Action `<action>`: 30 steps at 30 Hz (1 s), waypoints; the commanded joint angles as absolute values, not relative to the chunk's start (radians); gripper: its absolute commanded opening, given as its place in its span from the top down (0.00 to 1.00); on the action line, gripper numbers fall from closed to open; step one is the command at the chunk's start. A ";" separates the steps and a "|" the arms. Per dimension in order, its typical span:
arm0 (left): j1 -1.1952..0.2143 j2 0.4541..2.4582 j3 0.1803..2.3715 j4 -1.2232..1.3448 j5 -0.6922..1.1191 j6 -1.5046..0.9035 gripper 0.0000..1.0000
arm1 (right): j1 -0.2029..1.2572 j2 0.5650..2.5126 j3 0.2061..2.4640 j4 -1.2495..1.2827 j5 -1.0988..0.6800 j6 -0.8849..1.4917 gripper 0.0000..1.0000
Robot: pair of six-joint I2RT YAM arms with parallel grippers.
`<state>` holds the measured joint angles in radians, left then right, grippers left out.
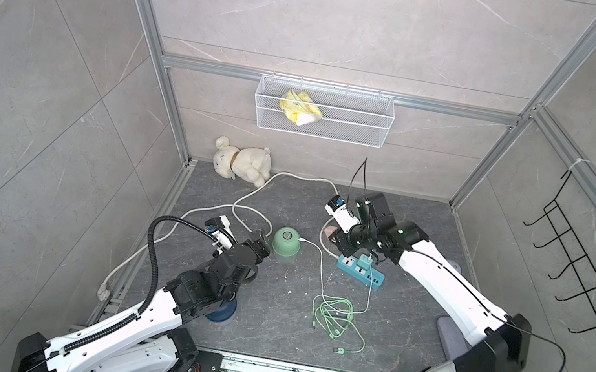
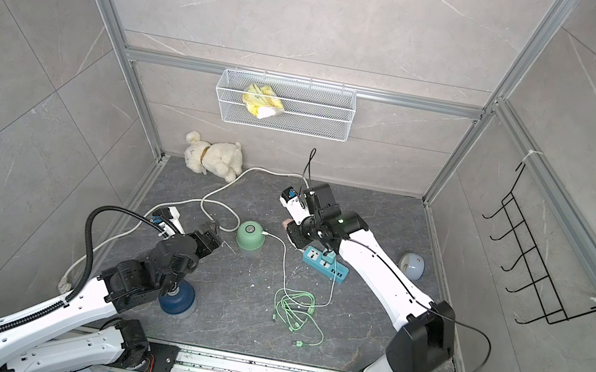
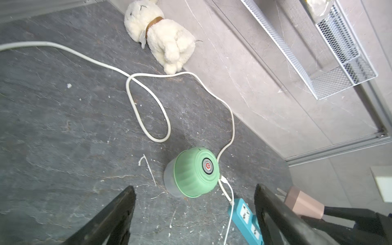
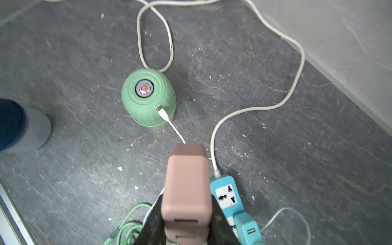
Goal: Charge the cordless meat grinders
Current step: Insert the plug into the socket.
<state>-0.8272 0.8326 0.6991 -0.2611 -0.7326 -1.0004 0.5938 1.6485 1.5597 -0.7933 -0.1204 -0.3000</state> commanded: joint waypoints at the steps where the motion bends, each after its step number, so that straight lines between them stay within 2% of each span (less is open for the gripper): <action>1: -0.814 0.831 0.727 -0.304 -0.775 -0.860 0.11 | 0.581 1.758 1.709 -1.088 -0.141 -0.532 1.00; 8: -0.798 0.851 0.733 -0.308 -0.764 -0.812 0.12 | 0.576 1.979 1.959 -1.294 -0.046 -0.646 1.00; 20: -0.788 0.902 0.736 -0.311 -0.721 -0.836 0.12 | 0.571 2.169 2.104 -1.420 0.137 -0.770 1.00; 30: -0.788 0.886 0.749 -0.351 -0.758 -0.820 0.12 | 0.546 2.273 2.203 -1.442 0.170 -0.741 1.00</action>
